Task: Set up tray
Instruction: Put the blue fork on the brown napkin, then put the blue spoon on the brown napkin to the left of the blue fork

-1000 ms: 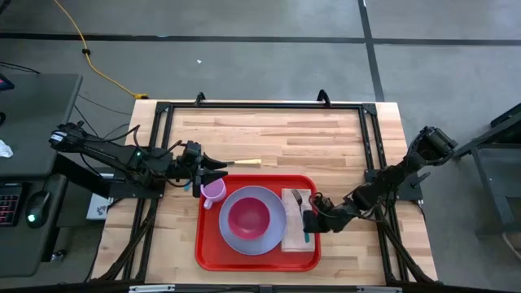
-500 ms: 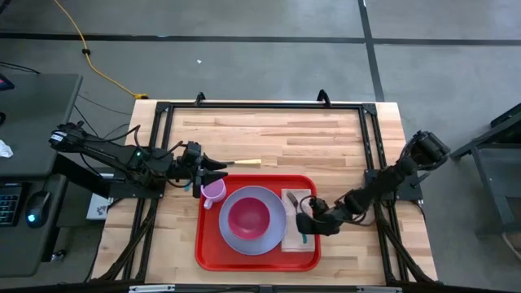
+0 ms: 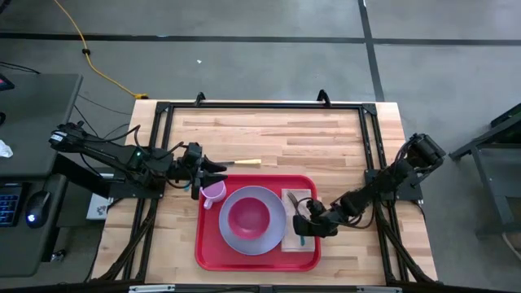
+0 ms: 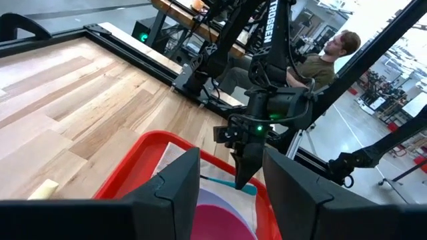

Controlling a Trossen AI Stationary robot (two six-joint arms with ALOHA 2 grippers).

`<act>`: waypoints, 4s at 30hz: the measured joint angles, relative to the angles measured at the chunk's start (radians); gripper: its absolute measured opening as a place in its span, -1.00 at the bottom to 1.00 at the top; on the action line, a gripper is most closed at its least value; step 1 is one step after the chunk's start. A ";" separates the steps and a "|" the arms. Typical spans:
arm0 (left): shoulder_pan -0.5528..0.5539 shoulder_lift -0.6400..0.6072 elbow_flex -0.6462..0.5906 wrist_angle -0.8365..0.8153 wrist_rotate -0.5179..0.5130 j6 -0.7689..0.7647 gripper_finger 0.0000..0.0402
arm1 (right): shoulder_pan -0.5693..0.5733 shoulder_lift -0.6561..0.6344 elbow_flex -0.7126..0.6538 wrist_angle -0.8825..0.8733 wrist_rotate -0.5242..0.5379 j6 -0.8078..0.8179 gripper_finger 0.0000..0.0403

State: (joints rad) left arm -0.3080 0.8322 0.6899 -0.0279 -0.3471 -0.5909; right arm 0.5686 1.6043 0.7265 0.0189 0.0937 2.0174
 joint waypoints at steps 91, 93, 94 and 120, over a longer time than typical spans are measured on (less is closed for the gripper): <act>0.000 -0.351 0.000 -0.612 0.129 -0.139 -0.03 | -0.027 -0.234 -0.002 -0.061 0.394 -0.415 -0.34; 0.000 -0.376 0.000 -0.681 0.107 -0.166 -0.03 | -0.033 -0.280 -0.002 -0.111 0.458 -0.459 -0.34; 0.000 -0.388 0.000 -0.716 0.087 -0.186 -0.03 | -0.036 -0.305 -0.002 -0.134 0.488 -0.481 -0.34; 0.000 -0.380 0.000 -1.264 -0.288 -0.567 -0.03 | -0.118 -0.628 -0.002 -0.307 0.912 -1.133 -0.34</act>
State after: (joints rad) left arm -0.3080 0.4517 0.6903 -1.2924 -0.6354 -1.1579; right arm 0.4507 0.9768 0.7246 -0.2884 1.0053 0.8841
